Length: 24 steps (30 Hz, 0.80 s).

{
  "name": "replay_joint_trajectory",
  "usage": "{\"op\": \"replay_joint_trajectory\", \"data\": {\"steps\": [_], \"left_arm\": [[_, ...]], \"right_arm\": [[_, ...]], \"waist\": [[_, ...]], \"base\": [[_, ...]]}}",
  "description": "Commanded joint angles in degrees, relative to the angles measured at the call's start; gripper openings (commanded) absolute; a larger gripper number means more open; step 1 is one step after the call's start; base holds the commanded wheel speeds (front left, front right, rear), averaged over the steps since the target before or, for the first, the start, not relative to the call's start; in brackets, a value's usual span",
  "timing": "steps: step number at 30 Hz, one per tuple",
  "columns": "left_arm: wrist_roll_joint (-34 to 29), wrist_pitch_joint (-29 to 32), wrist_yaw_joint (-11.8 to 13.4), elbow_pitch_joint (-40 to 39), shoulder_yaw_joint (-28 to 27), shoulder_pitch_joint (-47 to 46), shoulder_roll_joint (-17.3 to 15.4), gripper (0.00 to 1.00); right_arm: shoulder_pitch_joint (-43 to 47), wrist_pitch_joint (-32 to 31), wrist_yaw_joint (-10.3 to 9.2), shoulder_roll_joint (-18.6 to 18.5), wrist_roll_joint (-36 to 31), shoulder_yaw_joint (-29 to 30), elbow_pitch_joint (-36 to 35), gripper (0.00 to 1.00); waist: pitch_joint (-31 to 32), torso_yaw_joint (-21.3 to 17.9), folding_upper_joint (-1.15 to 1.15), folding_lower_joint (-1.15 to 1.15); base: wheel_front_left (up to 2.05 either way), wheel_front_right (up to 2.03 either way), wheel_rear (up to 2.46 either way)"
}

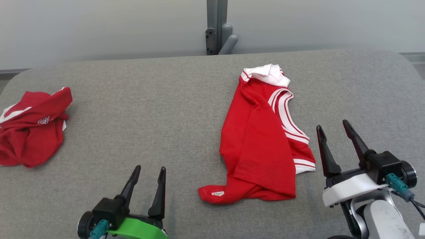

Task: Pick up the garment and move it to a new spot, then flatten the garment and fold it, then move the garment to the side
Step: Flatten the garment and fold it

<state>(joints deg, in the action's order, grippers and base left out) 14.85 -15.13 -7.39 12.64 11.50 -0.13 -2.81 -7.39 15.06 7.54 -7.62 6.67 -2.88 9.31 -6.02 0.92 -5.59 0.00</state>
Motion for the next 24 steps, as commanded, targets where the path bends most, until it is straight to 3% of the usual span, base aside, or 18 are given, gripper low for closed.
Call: {"op": "replay_joint_trajectory", "data": {"steps": [1,12,24], "left_arm": [[-0.4,0.0,-0.2,-0.4,0.7,-0.4,-0.2,1.0],[3.1,0.0,-0.2,3.0,14.2,-6.6,-0.2,1.0],[6.4,0.0,-0.1,13.4,16.5,-11.7,-0.2,1.0]], "right_arm": [[1.3,0.1,-0.1,0.5,-0.3,-0.1,-0.3,1.0],[0.7,0.1,-0.09,0.7,-0.2,-0.8,-0.3,1.0],[-1.1,0.1,-0.1,1.2,-0.2,0.4,0.0,1.0]], "waist": [[0.1,-0.9,0.0,0.0],[-3.8,-7.4,0.0,0.0],[-8.6,-15.2,0.0,0.0]], "base": [[0.0,0.0,0.0],[0.0,0.0,0.0],[0.0,0.0,0.0]]}}
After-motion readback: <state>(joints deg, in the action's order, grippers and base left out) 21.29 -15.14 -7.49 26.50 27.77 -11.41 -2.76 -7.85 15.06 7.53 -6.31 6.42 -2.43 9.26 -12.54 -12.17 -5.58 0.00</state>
